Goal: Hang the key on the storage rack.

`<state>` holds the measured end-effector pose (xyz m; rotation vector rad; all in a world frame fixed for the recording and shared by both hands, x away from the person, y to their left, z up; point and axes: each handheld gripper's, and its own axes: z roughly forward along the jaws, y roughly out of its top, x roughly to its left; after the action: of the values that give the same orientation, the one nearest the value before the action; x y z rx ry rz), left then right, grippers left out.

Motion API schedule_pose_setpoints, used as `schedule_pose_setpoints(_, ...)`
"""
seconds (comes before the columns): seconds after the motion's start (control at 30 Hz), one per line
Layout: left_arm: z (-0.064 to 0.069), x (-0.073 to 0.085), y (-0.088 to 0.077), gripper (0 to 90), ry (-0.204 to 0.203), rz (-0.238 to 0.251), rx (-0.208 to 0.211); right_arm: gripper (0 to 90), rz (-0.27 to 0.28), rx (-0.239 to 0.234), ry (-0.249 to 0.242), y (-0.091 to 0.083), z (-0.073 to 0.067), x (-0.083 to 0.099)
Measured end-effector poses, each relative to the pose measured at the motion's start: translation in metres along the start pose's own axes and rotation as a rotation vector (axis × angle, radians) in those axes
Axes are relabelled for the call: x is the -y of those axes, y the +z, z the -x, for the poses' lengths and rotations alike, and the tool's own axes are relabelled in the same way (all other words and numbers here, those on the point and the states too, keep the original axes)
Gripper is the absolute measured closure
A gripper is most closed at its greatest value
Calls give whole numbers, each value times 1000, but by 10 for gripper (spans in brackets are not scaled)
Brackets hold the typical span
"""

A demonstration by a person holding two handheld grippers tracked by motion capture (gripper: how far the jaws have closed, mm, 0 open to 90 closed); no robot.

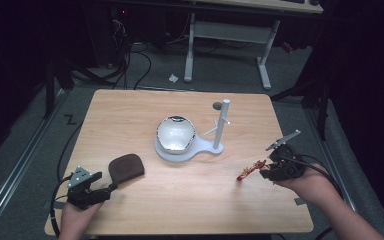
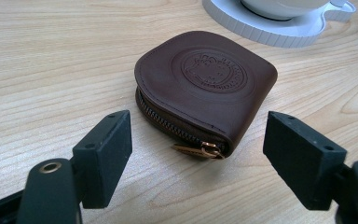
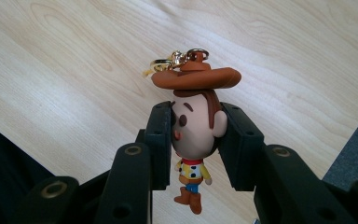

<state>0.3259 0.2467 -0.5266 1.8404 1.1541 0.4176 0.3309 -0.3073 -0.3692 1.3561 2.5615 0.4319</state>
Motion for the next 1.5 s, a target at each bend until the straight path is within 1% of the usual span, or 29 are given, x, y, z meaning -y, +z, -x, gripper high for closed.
schedule_pose_setpoints(0.2,0,0,0,241,-1,2,0,668,18,-4,-6,-8,-1,-7)
schedule_pose_setpoints(0.23,0,0,0,241,-1,2,0,668,19,-6,0,-9,-1,-8)
schedule_pose_setpoints(0.4,0,0,0,241,-3,2,0,668,31,-14,-3,-12,-1,-12)
schedule_pose_setpoints(0.47,0,0,-1,241,-4,2,-1,668,39,-32,5,-15,0,-17)
schedule_pose_setpoints(0.5,0,0,-1,241,-4,2,-1,668,40,-30,1,-16,-1,-19)
schedule_pose_setpoints(0.6,0,0,-1,241,-4,3,-1,669,36,-27,-9,-18,-1,-23)
schedule_pose_setpoints(0.63,0,0,-1,241,-3,2,-1,669,32,-28,-15,-21,-3,-28)
schedule_pose_setpoints(0.7,-1,0,-1,241,-4,2,0,668,34,-26,-16,-22,-3,-30)
schedule_pose_setpoints(0.73,-1,0,-1,241,-4,2,0,668,34,-32,-18,-23,-3,-32)
schedule_pose_setpoints(0.77,-1,0,-1,241,-4,2,0,668,26,-38,-23,-25,-4,-37)
schedule_pose_setpoints(0.97,-2,0,-2,241,-6,7,1,668,2,-46,-35,-29,-6,-49)
schedule_pose_setpoints(1.0,-2,0,-2,241,-7,8,1,668,0,-54,-36,-29,-5,-51)
schedule_pose_setpoints(1.03,-2,0,-2,241,-8,8,0,668,-7,-59,-30,-30,-5,-53)
schedule_pose_setpoints(1.2,-3,0,-2,241,-9,8,1,668,-29,-61,-33,-34,-5,-62)
schedule_pose_setpoints(1.23,-3,0,-2,241,-11,9,2,668,-32,-61,-39,-36,-6,-67)
schedule_pose_setpoints(1.27,-3,0,-2,241,-10,9,2,668,-36,-61,-34,-38,-6,-69)
schedule_pose_setpoints(1.33,-3,0,-2,241,-11,9,3,668,-32,-54,-38,-39,-6,-73)
schedule_pose_setpoints(1.5,-4,0,-2,241,-12,10,5,668,-25,-58,-37,-41,-6,-83)
